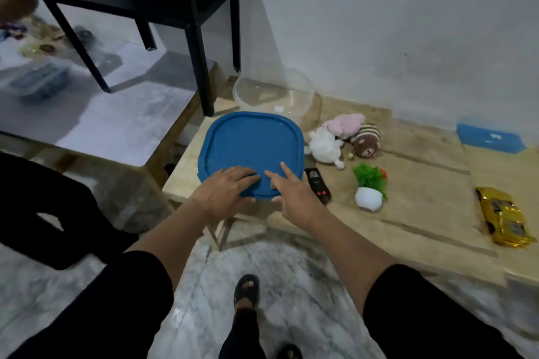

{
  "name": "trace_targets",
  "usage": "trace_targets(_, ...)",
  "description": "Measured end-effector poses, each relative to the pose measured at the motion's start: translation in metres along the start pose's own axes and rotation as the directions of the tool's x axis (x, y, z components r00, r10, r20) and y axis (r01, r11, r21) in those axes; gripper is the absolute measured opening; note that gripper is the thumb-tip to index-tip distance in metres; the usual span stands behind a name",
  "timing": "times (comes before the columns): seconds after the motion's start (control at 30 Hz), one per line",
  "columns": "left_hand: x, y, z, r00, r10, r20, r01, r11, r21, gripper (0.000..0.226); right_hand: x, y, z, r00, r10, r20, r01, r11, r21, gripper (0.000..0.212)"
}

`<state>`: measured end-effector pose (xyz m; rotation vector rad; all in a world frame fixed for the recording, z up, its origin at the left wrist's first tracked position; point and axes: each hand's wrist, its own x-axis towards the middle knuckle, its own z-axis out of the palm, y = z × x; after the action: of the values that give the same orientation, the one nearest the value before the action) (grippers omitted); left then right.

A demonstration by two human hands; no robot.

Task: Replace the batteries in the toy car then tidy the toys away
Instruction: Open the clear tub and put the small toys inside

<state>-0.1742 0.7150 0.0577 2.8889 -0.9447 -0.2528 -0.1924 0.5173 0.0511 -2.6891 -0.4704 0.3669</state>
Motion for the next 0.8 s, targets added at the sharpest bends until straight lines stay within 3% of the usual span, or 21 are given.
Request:
trace_targets(0.3, -0.008, -0.001, 0.037, 0.984, -0.01, 0.18, 0.03, 0.994, -0.107, 0.056, -0.002, 0.004, 0.048, 0.983, 0.118, 0.139, -0.114, 0.993, -0.041, 0.038)
trace_targets(0.5, 0.007, -0.024, 0.043, 0.976, 0.003, 0.218, 0.028, 0.99, -0.14, 0.058, 0.016, 0.001, 0.052, 0.98, 0.15, 0.13, -0.138, 0.986, -0.094, 0.052)
trace_targets(0.6, 0.017, -0.036, 0.041, 0.952, 0.033, 0.303, 0.014, 0.989, -0.15, 0.061, 0.025, 0.0, 0.045, 0.974, 0.139, 0.176, -0.113, 0.982, -0.151, 0.035)
trace_targets(0.67, 0.029, -0.042, 0.035, 0.931, 0.052, 0.361, 0.002, 0.989, -0.149, 0.062, 0.032, 0.001, 0.034, 0.981, 0.126, 0.145, -0.108, 0.986, -0.127, 0.025)
trace_targets(0.8, 0.061, -0.041, 0.016, 0.943, 0.038, 0.329, 0.007, 0.991, -0.133, 0.056, 0.039, 0.021, -0.004, 0.99, 0.12, -0.079, -0.125, 0.99, -0.06, 0.032)
